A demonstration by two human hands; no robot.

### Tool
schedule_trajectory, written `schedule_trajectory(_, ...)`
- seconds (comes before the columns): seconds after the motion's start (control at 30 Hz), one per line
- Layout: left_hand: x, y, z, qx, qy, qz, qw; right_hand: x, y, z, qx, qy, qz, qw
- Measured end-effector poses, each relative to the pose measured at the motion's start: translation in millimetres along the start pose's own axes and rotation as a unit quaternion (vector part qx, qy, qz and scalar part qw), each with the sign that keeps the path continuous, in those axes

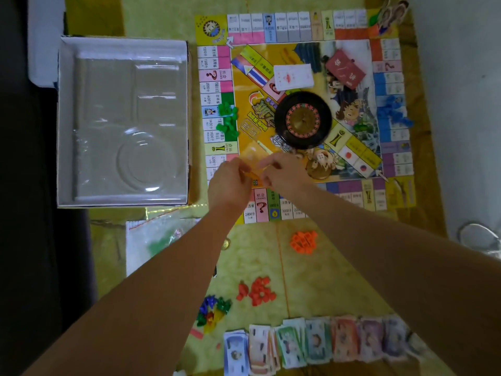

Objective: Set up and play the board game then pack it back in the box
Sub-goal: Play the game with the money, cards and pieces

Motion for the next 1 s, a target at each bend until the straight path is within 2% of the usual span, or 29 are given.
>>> schedule_trajectory(0.1,-17.6,32.9,-1.5,0.0,0.003,-0.042,0.999,-1.1,22.3,34.8,-0.003,0.053,-0.009,0.999)
schedule_trajectory(0.23,-34.1,79.2,-15.0,0.028,-0.013,-0.057,0.998,-11.6,48.3,79.9,-0.003,0.11,-0.038,0.993)
schedule_trajectory(0.47,-52.0,158.5,-43.5,0.079,0.006,-0.02,0.997,-27.1,95.4,125.0,0.011,0.126,-0.097,0.987)
schedule_trajectory(0.63,-64.9,199.6,-60.8,0.116,-0.02,0.024,0.993,-35.3,119.7,148.7,0.036,0.204,-0.117,0.971)
schedule_trajectory(0.77,-74.7,225.0,-67.3,0.14,-0.02,0.061,0.988,-43.1,128.8,175.3,0.056,0.267,-0.109,0.956)
schedule_trajectory(0.87,-81.6,230.7,-70.3,0.104,-0.024,0.075,0.992,-54.9,129.0,191.6,0.107,0.319,-0.073,0.939)
schedule_trajectory(1.0,-96.1,226.1,-73.8,0.066,-0.066,0.054,0.994,-76.9,121.9,206.6,0.195,0.364,-0.018,0.91)
Point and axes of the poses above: each hand's wrist, its own y-axis away from the middle knuckle, its own x-axis out of the back of the hand, z = x × y, the point moved 2 cm from there along -y, towards the middle knuckle, and after that the axes turned 6 degrees about -x, right-handed, at the moved point
